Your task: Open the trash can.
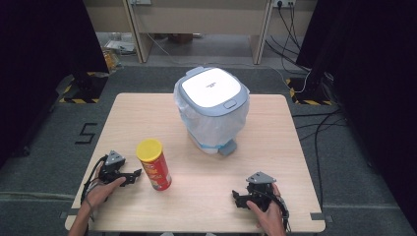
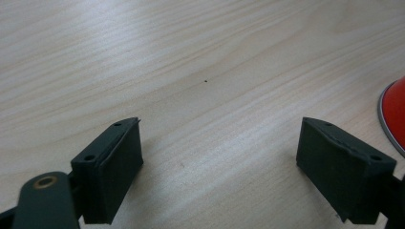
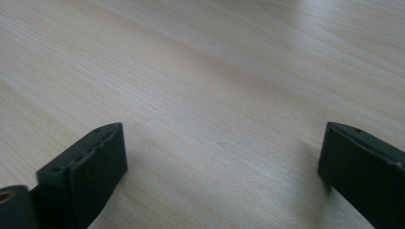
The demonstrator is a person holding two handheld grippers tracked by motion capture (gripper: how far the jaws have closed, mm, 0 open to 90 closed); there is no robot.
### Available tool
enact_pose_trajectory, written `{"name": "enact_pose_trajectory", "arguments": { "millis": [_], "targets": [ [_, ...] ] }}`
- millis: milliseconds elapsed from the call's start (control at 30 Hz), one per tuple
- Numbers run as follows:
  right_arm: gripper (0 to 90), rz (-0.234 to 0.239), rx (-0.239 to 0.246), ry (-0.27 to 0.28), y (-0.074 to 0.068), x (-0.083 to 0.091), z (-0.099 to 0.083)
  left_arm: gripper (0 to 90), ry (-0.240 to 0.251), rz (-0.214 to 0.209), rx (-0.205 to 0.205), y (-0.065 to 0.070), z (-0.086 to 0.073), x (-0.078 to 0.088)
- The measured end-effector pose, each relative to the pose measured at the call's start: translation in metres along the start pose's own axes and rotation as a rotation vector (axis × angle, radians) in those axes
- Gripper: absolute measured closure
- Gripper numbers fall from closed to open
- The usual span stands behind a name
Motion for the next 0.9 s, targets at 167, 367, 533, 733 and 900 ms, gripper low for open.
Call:
{"name": "enact_pose_trajectory", "arguments": {
  "millis": [167,367,533,733,900],
  "targets": [
    [14.7,0.06,0.022,0.085,-0.004,0.005,0.01,14.7,0.0,-0.002,-0.002,0.0,0.0,0.0],
    [15.8,0.068,0.063,0.145,-0.002,0.004,0.037,14.7,0.001,-0.003,-0.001,0.0,0.0,0.0],
    [15.6,0.08,0.094,0.197,-0.003,-0.007,0.071,14.7,0.001,-0.004,-0.001,0.0,0.0,0.0],
    [17.6,0.12,0.079,0.211,-0.004,-0.032,0.087,14.7,0.002,-0.005,-0.002,0.0,0.0,0.0],
    [18.3,0.039,0.137,0.182,0.008,-0.046,0.082,14.7,0.001,-0.005,-0.002,0.0,0.0,0.0]
  ]
}}
Point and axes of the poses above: each handheld gripper's, and its own axes: x roughly backward along the jaws, z roughly out of its top, y roughly to its right, the point moved 10 cm from there along -x, roughly forward along the jaws, and after that the axes turned 1 degree about -x, right-handed, at the moved point
